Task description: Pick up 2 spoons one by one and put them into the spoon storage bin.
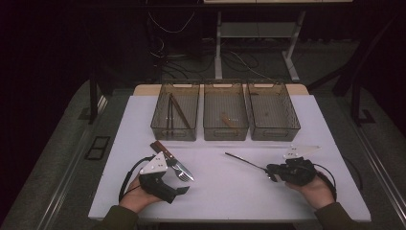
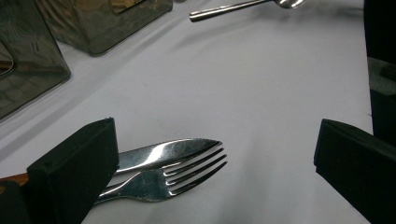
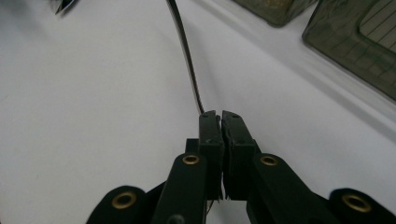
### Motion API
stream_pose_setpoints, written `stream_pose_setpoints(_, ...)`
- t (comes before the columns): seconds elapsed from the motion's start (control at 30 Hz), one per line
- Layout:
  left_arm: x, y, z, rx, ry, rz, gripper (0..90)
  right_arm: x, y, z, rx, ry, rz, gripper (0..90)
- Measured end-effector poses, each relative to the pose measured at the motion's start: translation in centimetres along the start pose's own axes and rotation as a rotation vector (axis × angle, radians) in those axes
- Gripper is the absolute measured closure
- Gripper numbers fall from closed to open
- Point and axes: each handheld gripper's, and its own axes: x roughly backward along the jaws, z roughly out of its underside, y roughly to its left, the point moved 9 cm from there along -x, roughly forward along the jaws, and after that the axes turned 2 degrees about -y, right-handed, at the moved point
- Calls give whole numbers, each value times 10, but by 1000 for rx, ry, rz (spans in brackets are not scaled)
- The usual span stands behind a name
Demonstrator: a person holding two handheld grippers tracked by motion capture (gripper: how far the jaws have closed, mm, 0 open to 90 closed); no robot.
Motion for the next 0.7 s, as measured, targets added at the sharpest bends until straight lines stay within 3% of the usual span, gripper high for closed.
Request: stream_pose_setpoints(0.7,-2,-1,1,5,4,3,0,20,-25,-55,-15,-121,55,875)
